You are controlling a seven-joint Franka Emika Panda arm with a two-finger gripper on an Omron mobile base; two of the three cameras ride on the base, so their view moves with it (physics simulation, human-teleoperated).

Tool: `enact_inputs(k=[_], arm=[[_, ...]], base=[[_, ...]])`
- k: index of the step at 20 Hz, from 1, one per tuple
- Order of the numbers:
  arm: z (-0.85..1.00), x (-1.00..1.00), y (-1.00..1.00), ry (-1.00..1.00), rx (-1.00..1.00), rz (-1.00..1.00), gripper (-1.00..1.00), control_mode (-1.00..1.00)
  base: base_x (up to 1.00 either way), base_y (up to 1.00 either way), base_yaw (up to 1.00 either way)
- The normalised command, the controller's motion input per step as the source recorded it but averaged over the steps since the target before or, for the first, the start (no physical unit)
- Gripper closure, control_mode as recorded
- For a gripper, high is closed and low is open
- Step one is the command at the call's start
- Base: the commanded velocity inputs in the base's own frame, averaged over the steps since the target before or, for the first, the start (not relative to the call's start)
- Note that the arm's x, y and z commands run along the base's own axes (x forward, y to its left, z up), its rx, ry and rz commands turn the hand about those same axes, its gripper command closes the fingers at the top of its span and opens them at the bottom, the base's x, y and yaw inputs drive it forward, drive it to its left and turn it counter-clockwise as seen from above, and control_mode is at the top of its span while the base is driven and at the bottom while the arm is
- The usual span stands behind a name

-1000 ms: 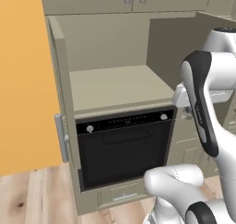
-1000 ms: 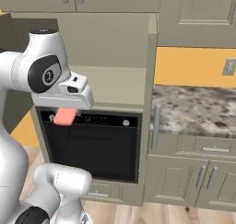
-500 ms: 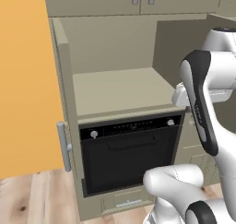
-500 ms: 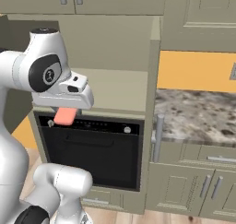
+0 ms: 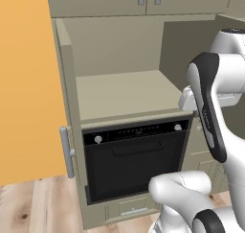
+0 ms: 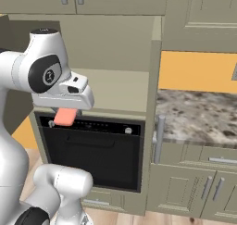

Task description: Pick up the bar soap and sponge from the sink, and place them back in the cabinet, and close the cabinet doors.

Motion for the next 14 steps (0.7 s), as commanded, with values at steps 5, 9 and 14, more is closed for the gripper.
enact_inputs(k=[5,9,14], arm=[[0.00,0.00,0.00,0.00,0.00,0.00,1.00,1.00],[0.00,0.00,0.00,0.00,0.00,0.00,1.00,1.00],[0.00,0.00,0.00,0.00,0.00,0.00,1.00,1.00]], base=[[0.00,0.00,0.00],[0.00,0.00,0.00],[0.00,0.00,0.01]])
